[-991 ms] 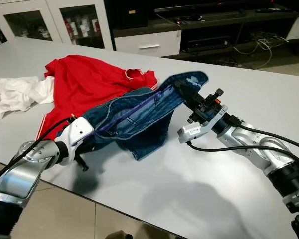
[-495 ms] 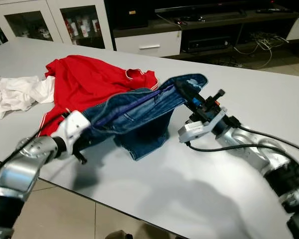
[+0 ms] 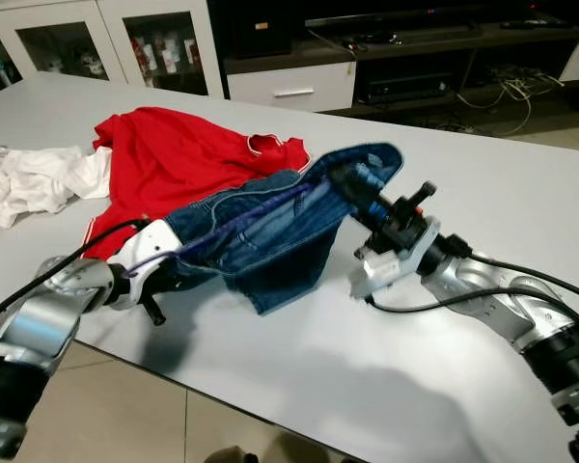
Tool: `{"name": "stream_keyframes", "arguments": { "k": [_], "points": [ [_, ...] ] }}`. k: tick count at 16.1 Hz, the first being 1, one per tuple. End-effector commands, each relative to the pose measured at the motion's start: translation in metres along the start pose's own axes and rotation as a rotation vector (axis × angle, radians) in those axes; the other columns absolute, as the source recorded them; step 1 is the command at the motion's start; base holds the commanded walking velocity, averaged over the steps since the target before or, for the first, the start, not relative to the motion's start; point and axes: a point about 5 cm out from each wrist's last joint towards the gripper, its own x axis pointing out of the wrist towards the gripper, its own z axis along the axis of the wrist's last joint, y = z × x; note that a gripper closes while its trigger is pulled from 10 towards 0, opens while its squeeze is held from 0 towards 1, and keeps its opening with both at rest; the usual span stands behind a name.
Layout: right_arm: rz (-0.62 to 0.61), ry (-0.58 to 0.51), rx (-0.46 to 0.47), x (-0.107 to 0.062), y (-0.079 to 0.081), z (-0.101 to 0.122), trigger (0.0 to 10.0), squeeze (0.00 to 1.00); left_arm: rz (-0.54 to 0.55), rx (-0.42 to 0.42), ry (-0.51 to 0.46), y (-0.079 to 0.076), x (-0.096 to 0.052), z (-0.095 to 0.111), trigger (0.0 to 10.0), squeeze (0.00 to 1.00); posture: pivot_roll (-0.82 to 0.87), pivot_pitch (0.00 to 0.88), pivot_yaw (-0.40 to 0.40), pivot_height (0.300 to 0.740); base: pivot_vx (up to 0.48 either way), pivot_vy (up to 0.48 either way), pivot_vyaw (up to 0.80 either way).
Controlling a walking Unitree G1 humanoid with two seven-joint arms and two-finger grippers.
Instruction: Hang hanger
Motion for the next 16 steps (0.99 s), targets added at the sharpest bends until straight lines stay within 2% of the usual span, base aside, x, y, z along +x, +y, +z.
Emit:
{"name": "stream_keyframes", "arguments": {
  "k": [1,2,3,5,7,9,10,12,14,16],
  "points": [
    [0.009,-0.184,0.005,0.012,0.001,0.026,10.0,0.00,-0.008,0.007,0.099,-0.003,0.008,-0.012,0.0,0.00,-0.01,0.000,0.067,0.740,0.000,0.000,0.00],
    [0.037,-0.188,-0.005,0.010,0.004,0.026,10.0,0.00,0.014,0.014,0.102,0.001,0.009,-0.011,0.0,0.00,-0.02,0.000,0.077,0.740,0.000,0.000,0.00],
    [0.116,-0.185,-0.029,0.002,0.014,0.024,10.0,0.00,0.090,0.012,0.093,0.011,0.011,-0.006,0.0,0.00,-0.02,0.000,0.079,0.740,0.000,0.000,0.00],
    [0.200,-0.138,-0.043,-0.009,0.025,0.018,10.0,0.00,0.204,-0.023,0.047,0.027,0.008,0.005,0.0,0.00,-0.03,0.001,0.078,0.740,0.000,0.000,0.00],
    [0.186,-0.110,-0.051,-0.008,0.023,0.016,10.0,0.00,0.244,-0.023,0.044,0.032,0.006,0.007,0.0,0.00,-0.03,0.001,0.078,0.740,0.000,0.000,0.00],
    [0.160,-0.131,-0.075,0.000,0.019,0.019,10.0,0.00,0.275,-0.019,0.062,0.035,0.009,0.005,0.0,0.00,-0.03,0.001,0.078,0.740,0.000,0.000,0.00],
    [0.128,-0.156,-0.115,0.011,0.013,0.022,10.0,0.00,0.250,-0.008,0.086,0.030,0.017,0.002,0.0,0.00,-0.02,0.000,0.074,0.740,0.000,0.000,0.00],
    [0.110,-0.192,-0.131,0.023,0.009,0.026,10.0,0.00,0.228,0.002,0.105,0.025,0.025,0.001,0.0,0.00,-0.03,0.000,0.077,0.740,0.000,0.000,0.00],
    [0.100,-0.222,-0.120,0.030,0.008,0.030,10.0,0.00,0.229,-0.011,0.099,0.024,0.032,0.005,0.0,0.00,-0.03,0.000,0.077,0.740,0.000,0.000,0.00],
    [0.103,-0.277,-0.086,0.037,0.012,0.042,10.0,0.00,0.243,-0.032,0.065,0.024,0.042,0.018,0.0,0.00,-0.04,0.000,0.081,0.740,0.000,0.000,0.00]
  ]
}}
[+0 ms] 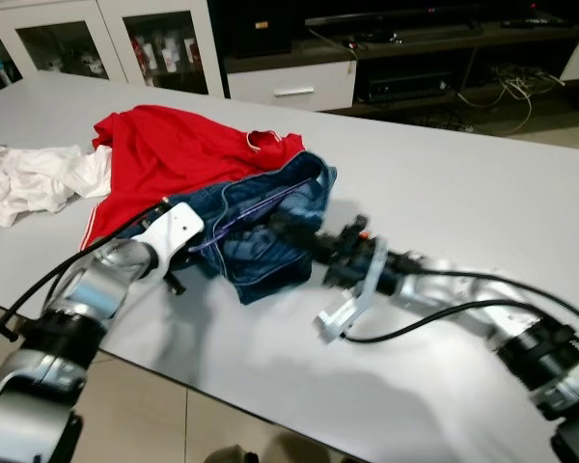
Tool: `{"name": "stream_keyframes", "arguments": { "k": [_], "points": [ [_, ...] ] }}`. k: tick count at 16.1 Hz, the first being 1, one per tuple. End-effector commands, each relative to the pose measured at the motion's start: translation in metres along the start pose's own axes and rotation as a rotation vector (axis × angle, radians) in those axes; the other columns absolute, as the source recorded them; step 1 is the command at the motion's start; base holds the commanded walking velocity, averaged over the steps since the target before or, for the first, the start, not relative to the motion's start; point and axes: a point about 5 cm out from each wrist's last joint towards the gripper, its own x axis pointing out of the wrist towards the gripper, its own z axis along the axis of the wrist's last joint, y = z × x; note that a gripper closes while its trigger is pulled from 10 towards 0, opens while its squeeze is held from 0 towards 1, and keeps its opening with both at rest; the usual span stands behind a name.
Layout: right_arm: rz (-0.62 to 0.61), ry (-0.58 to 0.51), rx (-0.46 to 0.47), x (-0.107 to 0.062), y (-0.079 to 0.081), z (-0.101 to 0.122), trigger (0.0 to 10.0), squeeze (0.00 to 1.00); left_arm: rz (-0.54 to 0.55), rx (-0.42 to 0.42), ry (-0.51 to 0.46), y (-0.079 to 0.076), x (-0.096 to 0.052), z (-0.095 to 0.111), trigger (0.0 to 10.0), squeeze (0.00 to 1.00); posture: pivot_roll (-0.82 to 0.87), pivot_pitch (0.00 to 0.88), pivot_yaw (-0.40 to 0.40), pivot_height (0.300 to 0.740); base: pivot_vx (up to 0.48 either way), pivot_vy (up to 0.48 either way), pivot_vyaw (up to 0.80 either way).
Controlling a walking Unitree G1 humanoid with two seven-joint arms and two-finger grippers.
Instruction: Hang hanger
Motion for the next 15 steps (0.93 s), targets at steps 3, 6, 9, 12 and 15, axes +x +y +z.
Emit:
{"name": "stream_keyframes", "arguments": {
  "k": [3,6,9,12,15],
  "points": [
    [-0.021,-0.070,0.064,0.019,0.001,0.013,10.0,0.00,0.072,-0.069,-0.113,0.005,0.007,0.032,3.9,0.00,-0.04,0.000,0.084,0.740,0.000,0.000,0.00],
    [0.030,-0.085,0.084,0.029,0.019,0.022,10.0,0.00,0.082,-0.075,-0.139,-0.002,0.016,0.044,10.0,0.00,-0.04,0.000,0.086,0.740,0.000,0.000,0.00],
    [0.108,-0.089,0.092,0.035,0.031,0.021,10.0,0.00,0.066,0.005,-0.127,-0.011,0.020,0.049,10.0,0.00,-0.03,0.000,0.085,0.740,0.000,0.000,0.00],
    [0.180,-0.078,0.108,0.042,0.040,0.022,10.0,0.00,0.049,0.122,-0.061,-0.019,0.020,0.042,10.0,0.00,-0.03,0.000,0.084,0.740,0.000,0.000,0.00],
    [0.240,-0.081,0.145,0.049,0.051,0.027,10.0,0.00,0.077,0.125,-0.089,-0.021,0.020,0.051,10.0,0.00,-0.03,0.000,0.081,0.740,0.000,0.000,0.00]
  ]
}}
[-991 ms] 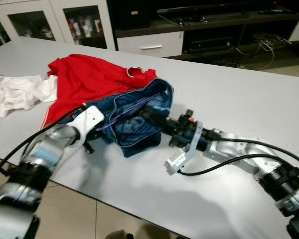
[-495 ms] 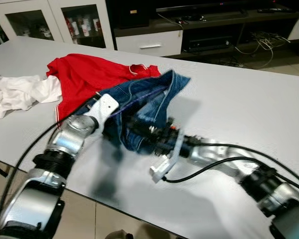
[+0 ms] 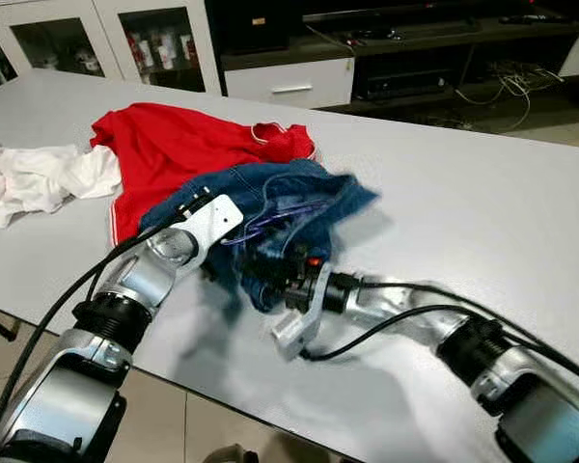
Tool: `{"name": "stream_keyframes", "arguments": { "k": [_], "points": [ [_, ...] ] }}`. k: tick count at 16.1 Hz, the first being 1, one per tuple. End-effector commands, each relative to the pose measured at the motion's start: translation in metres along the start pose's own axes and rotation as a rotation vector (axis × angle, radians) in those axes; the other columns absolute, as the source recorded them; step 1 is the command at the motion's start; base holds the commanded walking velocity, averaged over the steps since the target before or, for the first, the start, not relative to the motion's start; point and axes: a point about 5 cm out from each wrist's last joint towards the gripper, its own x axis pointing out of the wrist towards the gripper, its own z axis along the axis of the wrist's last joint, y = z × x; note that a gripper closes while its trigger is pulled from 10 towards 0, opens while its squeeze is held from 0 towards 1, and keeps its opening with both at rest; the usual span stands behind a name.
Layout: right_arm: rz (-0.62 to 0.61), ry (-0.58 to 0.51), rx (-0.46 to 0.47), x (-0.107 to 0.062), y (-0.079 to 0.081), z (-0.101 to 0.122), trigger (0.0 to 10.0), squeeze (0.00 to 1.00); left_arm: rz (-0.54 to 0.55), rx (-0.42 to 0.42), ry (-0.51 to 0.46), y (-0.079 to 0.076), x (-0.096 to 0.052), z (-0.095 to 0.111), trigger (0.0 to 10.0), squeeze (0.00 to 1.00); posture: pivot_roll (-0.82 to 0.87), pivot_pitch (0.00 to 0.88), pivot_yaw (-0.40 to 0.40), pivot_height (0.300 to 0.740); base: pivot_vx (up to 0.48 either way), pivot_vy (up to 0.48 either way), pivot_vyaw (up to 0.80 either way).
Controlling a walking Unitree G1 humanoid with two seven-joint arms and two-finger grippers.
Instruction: Hang hanger
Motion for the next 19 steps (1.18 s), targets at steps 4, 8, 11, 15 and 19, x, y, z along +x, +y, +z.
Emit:
{"name": "stream_keyframes", "arguments": {
  "k": [4,8,11,15,19],
  "points": [
    [0.011,-0.111,-0.013,0.022,-0.004,0.018,10.0,0.00,0.035,-0.056,-0.138,0.003,-0.003,0.039,10.0,0.00,-0.02,0.000,0.079,0.740,0.000,0.000,0.00],
    [-0.080,-0.092,-0.037,0.035,-0.022,0.017,10.0,0.00,0.019,-0.040,-0.120,-0.006,0.002,0.038,10.0,0.00,-0.03,0.000,0.084,0.740,0.000,0.000,0.00],
    [-0.093,-0.068,-0.006,0.034,-0.024,0.013,10.0,0.00,0.014,-0.005,-0.112,-0.008,0.001,0.037,10.0,0.00,-0.03,0.000,0.080,0.740,0.000,0.000,0.00],
    [-0.134,0.012,0.178,0.012,-0.038,-0.003,10.0,0.00,0.014,0.007,-0.100,-0.005,-0.002,0.024,10.0,0.00,-0.03,0.000,0.079,0.740,0.000,0.000,0.00],
    [-0.168,0.079,0.386,-0.011,-0.041,-0.014,10.0,1.00,0.027,-0.016,-0.097,-0.004,-0.003,0.019,10.0,0.00,-0.04,0.000,0.076,0.740,0.000,0.000,0.00]
  ]
}}
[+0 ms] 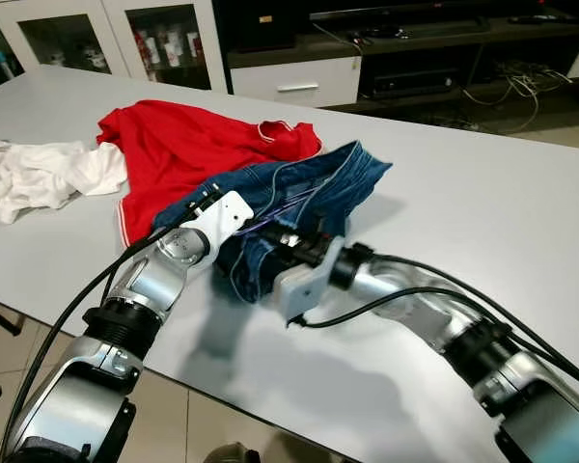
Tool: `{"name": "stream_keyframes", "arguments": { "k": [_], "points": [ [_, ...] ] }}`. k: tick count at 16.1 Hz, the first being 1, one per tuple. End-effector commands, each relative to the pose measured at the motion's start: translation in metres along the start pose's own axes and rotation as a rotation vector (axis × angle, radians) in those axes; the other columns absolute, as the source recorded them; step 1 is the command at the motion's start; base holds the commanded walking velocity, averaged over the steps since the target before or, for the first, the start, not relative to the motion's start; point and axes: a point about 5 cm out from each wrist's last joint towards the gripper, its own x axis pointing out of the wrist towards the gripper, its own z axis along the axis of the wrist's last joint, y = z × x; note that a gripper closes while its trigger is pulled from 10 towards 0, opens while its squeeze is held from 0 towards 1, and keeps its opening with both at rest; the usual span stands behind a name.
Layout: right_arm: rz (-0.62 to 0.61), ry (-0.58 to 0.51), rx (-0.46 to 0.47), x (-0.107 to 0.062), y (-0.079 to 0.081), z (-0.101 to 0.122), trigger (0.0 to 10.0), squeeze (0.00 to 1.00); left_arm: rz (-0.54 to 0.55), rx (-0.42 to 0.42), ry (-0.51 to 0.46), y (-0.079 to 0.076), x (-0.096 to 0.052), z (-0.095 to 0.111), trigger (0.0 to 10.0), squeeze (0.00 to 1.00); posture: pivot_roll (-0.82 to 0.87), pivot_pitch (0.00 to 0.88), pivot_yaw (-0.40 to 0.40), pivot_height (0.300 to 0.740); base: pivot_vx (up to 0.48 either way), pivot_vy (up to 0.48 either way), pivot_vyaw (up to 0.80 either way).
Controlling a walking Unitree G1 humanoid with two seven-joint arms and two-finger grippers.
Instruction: Hang hanger
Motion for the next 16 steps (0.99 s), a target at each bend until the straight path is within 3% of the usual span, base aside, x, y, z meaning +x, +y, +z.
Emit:
{"name": "stream_keyframes", "arguments": {
  "k": [1,3,4,7,11,14,16],
  "points": [
    [-0.024,-0.008,0.052,-0.002,-0.006,0.001,10.0,1.00,0.020,-0.004,-0.033,0.004,-0.002,0.007,10.0,0.00,-0.05,0.000,0.073,0.740,0.000,0.000,0.00],
    [0.047,0.055,0.120,-0.012,0.001,-0.005,10.0,1.00,0.028,-0.004,-0.035,0.005,-0.002,0.007,10.0,0.00,-0.05,0.000,0.072,0.740,0.000,0.000,0.00],
    [0.094,0.079,0.168,-0.021,0.006,-0.008,10.0,0.00,0.039,0.001,-0.029,0.007,-0.002,0.005,10.0,0.00,-0.05,0.000,0.074,0.740,0.000,0.000,0.00],
    [0.144,0.110,0.273,-0.046,0.006,-0.010,10.0,0.00,0.062,0.019,-0.006,0.011,-0.004,-0.002,10.0,0.00,-0.05,0.000,0.077,0.740,0.000,0.000,0.00],
    [0.162,0.168,0.321,-0.071,-0.003,-0.012,10.0,0.00,0.078,0.026,0.006,0.013,-0.004,-0.005,10.0,0.00,-0.05,0.000,0.082,0.740,0.000,0.000,0.00],
    [0.145,0.169,0.323,-0.073,-0.013,-0.009,10.0,0.00,0.083,0.033,0.006,0.013,-0.001,-0.003,10.0,0.00,-0.07,0.000,0.084,0.740,0.000,0.000,0.00],
    [0.103,0.163,0.406,-0.071,-0.017,-0.005,10.0,0.00,0.099,0.036,0.009,0.013,0.000,-0.002,10.0,0.00,-0.07,0.000,0.082,0.740,0.000,0.000,0.00]
  ]
}}
